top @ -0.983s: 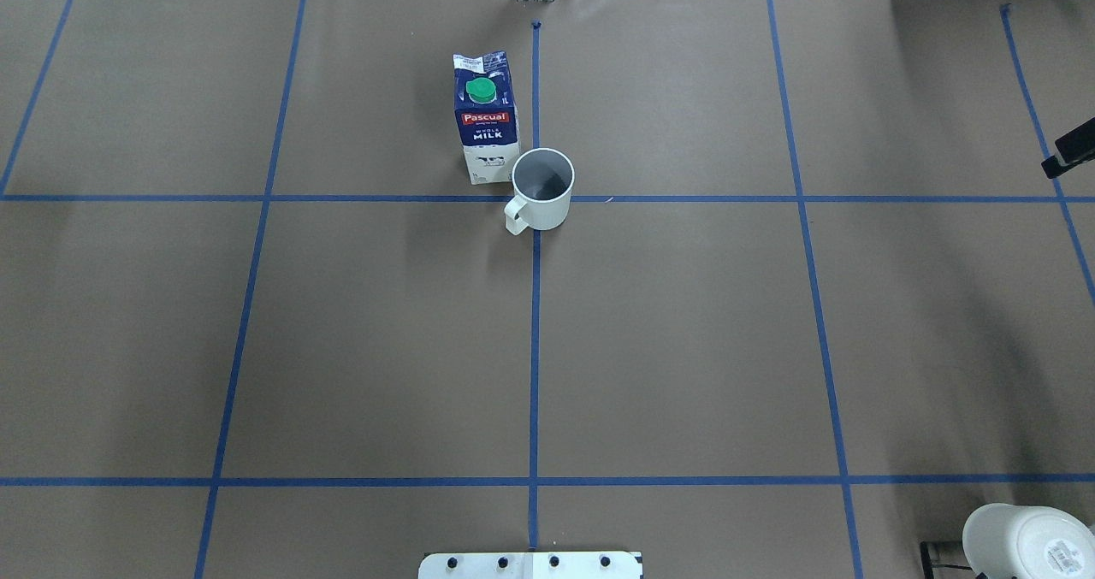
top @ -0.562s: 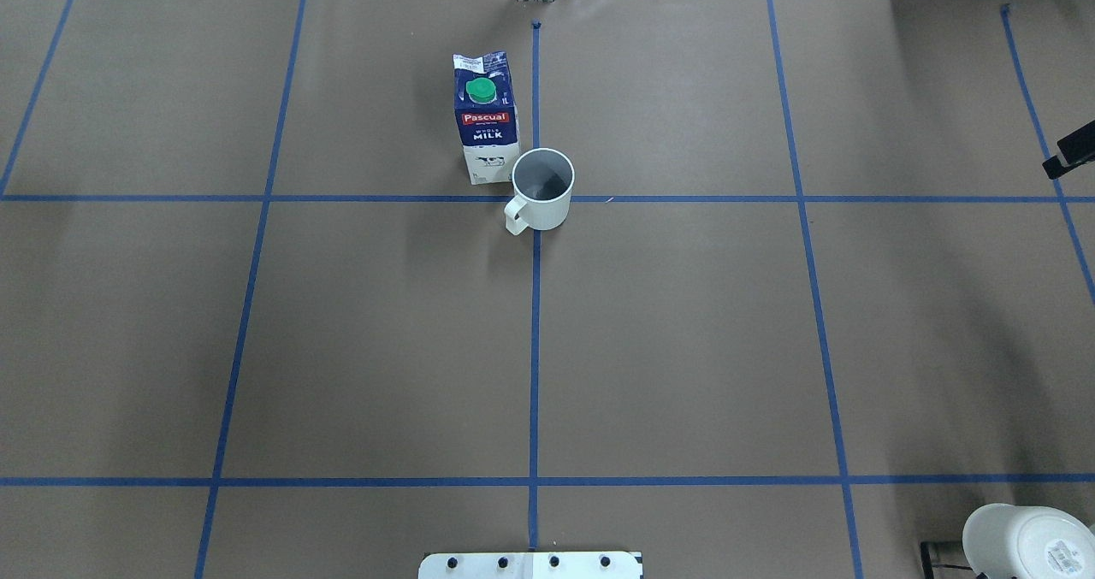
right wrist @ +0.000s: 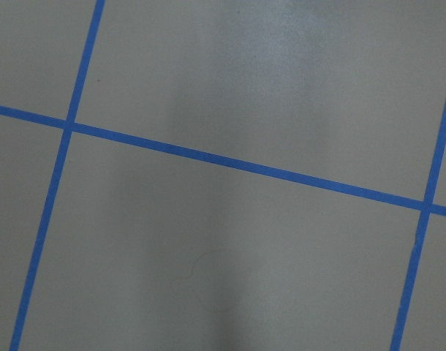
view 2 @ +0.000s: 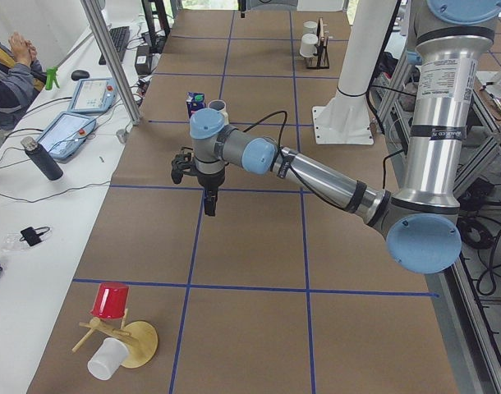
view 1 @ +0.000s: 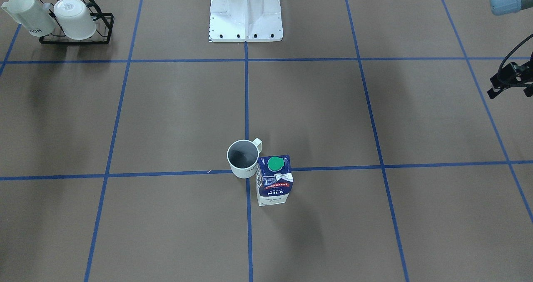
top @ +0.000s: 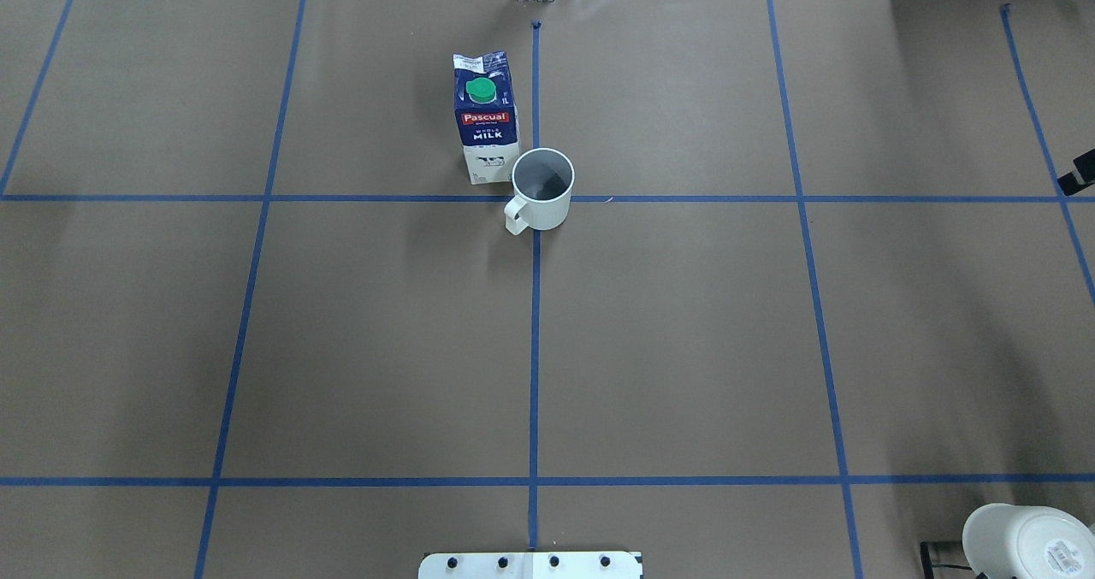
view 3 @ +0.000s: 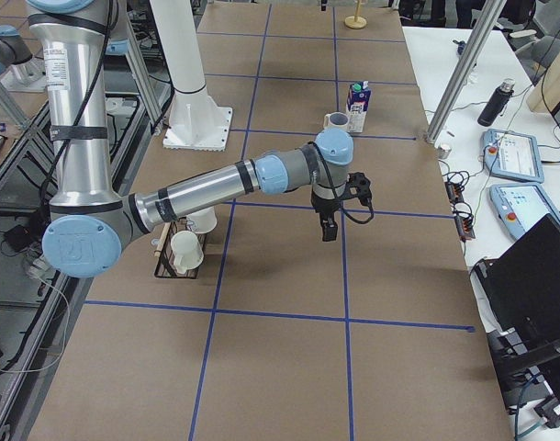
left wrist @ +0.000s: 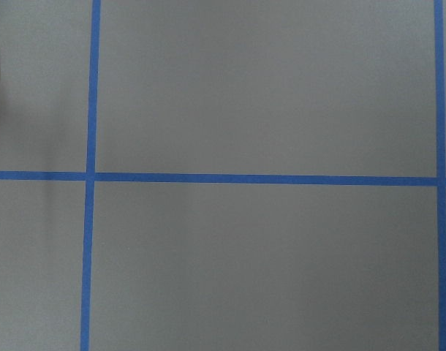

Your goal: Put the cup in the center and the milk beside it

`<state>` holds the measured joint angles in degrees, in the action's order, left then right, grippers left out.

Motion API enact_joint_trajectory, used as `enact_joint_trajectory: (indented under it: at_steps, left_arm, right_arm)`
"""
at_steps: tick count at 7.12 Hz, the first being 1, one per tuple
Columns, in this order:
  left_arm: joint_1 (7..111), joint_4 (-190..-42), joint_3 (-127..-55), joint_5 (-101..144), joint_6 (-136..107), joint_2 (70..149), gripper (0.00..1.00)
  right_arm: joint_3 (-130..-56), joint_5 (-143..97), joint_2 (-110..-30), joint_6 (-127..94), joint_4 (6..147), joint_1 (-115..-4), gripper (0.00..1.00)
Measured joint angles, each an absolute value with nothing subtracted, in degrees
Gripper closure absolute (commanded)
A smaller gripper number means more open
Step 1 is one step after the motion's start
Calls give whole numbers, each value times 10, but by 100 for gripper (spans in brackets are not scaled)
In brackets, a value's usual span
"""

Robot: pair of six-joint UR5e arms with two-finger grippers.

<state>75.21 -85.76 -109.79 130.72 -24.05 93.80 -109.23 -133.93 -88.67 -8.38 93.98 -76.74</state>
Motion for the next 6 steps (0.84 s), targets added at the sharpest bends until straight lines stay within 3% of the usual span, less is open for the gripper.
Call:
enact_joint_trajectory:
  at_steps: [6]
  left_arm:
    - [746,-866,-1095,1307,-241,943,2]
  right_arm:
    - [-1095,-1332,-888,-84,942,-765,0]
